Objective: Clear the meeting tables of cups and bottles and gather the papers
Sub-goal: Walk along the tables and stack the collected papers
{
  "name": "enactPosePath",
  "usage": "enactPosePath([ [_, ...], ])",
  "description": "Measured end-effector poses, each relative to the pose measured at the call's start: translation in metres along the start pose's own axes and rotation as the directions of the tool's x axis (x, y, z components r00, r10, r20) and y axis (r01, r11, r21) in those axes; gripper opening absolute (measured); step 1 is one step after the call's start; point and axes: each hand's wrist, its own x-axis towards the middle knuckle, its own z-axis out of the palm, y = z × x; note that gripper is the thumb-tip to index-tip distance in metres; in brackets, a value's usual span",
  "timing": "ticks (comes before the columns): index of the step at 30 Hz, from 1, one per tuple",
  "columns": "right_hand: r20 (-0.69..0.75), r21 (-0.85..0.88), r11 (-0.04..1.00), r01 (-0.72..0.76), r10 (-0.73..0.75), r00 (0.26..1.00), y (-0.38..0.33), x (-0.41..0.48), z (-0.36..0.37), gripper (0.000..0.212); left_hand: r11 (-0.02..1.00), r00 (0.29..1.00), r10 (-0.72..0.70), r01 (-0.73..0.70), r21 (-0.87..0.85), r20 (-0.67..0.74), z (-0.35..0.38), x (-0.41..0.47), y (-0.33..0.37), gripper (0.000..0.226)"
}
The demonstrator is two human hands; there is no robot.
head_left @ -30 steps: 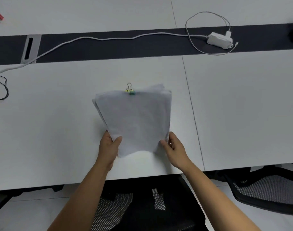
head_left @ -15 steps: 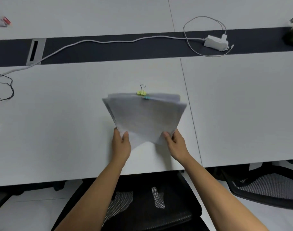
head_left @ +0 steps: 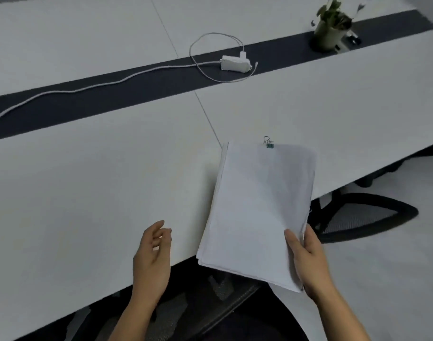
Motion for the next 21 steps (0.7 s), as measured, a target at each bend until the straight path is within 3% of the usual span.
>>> enactPosePath([
  [6, -0.318, 0.153, 0.986, -0.061, 0.107, 0.942, 0.048, -0.059, -0.097, 0.030, 0.990, 0.960, 0.049, -0.084, 0.115, 0.277, 0.069, -0.007, 0.019, 0.024],
  [12, -0.552, 0.320, 0.945, 0.064, 0.131, 0.823, 0.080, -0.113, -0.196, 0.027, 0.948, 0.878, 0.233, -0.301, 0.105, 0.417, 0.159, -0.056, 0.087, 0.025],
  [16, -0.614, 0.442, 0.885, 0.143, 0.182, 0.768, 0.111, -0.125, -0.267, 0.023, 0.891, 0.785, 0.356, -0.449, 0.070, 0.506, 0.232, -0.111, 0.117, 0.025],
  [21, -0.644, 0.484, 0.860, 0.160, 0.226, 0.731, 0.166, -0.137, -0.367, 0.028, 0.867, 0.717, 0.377, -0.496, 0.050, 0.587, 0.335, -0.193, 0.114, 0.028],
])
